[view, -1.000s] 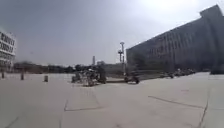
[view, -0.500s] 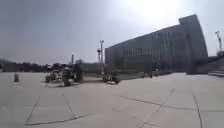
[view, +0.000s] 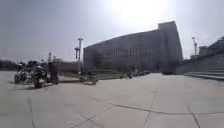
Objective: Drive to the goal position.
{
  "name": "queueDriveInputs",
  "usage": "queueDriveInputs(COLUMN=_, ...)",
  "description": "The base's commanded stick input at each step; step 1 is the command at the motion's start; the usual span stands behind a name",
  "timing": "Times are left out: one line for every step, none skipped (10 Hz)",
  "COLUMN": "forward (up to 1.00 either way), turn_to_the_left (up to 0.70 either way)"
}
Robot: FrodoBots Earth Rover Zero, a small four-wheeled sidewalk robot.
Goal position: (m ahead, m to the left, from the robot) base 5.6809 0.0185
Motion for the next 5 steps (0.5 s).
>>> queueDriveInputs(forward=1.00, turn_to_the_left=-0.40)
queueDriveInputs(forward=1.00, turn_to_the_left=-0.40)
queueDriveInputs(forward=1.00, turn_to_the_left=-0.40)
queueDriveInputs(forward=1.00, turn_to_the_left=-0.40)
queueDriveInputs(forward=1.00, turn_to_the_left=-0.40)
